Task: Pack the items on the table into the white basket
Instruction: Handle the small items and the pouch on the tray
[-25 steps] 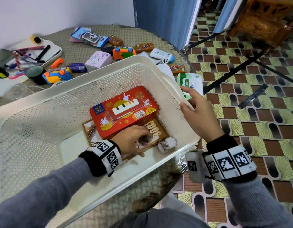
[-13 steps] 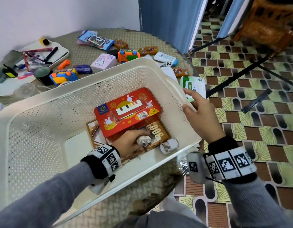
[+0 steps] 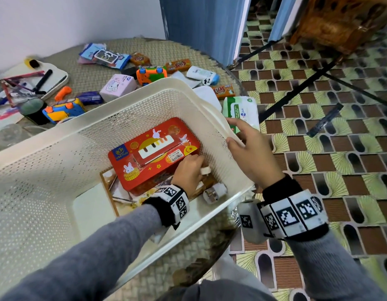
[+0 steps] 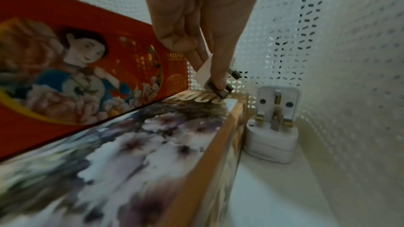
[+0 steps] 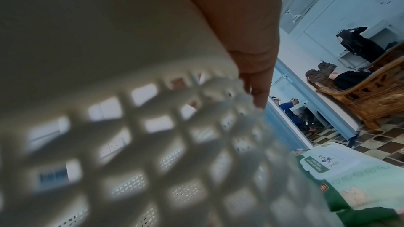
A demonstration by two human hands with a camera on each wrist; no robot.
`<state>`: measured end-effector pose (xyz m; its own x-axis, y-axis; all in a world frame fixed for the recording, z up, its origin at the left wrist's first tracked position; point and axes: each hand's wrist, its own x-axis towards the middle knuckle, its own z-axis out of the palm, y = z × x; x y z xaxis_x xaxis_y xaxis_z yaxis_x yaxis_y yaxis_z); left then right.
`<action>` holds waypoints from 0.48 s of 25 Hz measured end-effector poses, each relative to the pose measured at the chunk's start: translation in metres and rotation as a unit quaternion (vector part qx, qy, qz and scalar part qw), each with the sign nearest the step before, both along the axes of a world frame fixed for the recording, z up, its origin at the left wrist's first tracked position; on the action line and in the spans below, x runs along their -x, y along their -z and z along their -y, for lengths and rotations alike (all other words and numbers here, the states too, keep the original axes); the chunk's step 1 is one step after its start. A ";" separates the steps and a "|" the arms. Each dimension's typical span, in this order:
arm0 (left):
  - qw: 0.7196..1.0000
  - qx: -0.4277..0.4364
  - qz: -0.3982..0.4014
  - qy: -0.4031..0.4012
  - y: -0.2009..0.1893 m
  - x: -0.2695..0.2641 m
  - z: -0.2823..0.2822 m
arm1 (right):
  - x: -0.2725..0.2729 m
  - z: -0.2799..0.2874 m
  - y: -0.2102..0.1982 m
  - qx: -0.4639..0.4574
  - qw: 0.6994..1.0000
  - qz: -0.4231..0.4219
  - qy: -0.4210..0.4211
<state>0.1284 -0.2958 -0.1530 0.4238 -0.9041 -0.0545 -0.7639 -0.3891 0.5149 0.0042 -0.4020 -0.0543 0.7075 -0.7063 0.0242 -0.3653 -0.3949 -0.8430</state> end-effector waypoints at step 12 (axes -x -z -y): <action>0.987 0.053 -0.151 -0.005 0.013 0.003 -0.005 | 0.001 0.002 0.003 -0.021 1.000 0.016 -0.005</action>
<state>0.1257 -0.2906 -0.1664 0.4110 -0.9077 -0.0842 -0.5655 -0.3263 0.7574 0.0034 -0.4036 -0.0569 0.7142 -0.6998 0.0177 -0.3337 -0.3626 -0.8702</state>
